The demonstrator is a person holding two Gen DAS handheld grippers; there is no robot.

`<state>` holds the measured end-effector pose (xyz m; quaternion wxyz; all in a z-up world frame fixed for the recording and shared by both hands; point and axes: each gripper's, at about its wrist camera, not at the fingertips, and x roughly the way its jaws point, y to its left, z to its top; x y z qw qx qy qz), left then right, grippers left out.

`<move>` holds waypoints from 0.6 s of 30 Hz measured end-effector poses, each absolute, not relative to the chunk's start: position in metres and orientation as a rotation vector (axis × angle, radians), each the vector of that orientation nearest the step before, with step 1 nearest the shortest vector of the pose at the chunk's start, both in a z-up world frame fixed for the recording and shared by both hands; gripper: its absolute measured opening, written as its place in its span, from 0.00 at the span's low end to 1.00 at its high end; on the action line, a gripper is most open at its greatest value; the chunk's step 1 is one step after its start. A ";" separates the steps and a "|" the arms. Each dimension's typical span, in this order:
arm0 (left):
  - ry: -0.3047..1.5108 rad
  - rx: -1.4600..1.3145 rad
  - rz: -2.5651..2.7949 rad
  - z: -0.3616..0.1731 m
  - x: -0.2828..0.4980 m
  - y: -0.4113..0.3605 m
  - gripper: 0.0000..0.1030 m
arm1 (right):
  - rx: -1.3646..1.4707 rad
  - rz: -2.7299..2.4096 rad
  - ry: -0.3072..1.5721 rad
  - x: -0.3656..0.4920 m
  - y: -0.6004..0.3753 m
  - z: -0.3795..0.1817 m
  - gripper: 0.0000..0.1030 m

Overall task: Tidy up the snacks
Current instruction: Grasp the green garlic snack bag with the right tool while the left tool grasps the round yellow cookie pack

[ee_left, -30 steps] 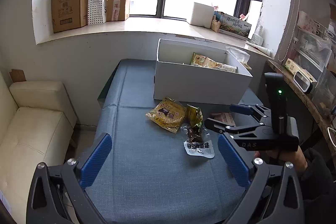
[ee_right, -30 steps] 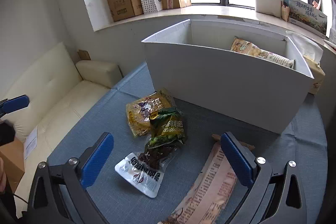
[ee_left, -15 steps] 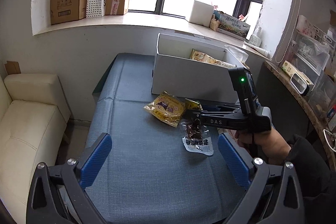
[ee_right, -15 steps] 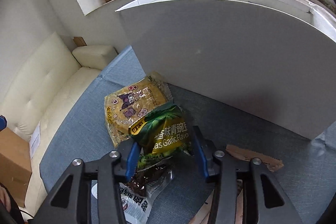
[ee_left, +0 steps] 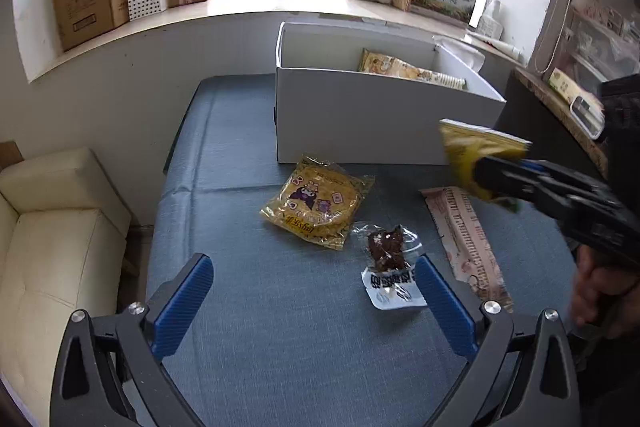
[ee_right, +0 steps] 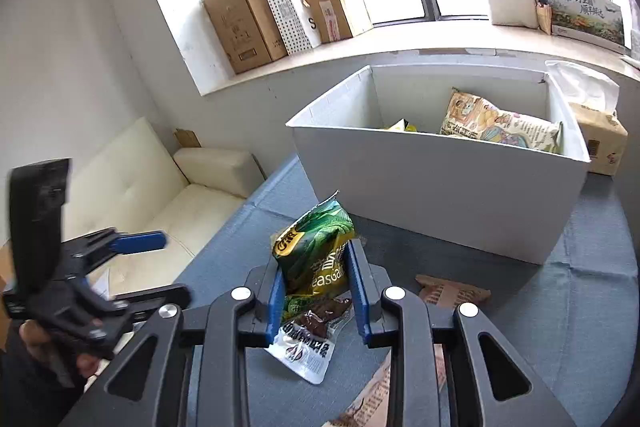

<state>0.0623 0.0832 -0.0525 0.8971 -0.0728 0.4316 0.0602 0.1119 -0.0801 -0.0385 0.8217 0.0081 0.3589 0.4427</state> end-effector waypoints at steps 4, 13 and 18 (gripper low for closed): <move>0.943 -0.117 0.071 -0.068 0.105 0.082 1.00 | 0.044 0.927 0.722 0.093 -0.106 -0.022 0.30; 1.077 0.011 0.042 -0.111 0.184 0.079 0.98 | 0.153 0.880 0.724 0.080 -0.160 -0.020 0.30; 1.123 -0.008 0.003 -0.126 0.196 0.084 0.80 | 0.165 0.865 0.719 0.079 -0.171 -0.020 0.30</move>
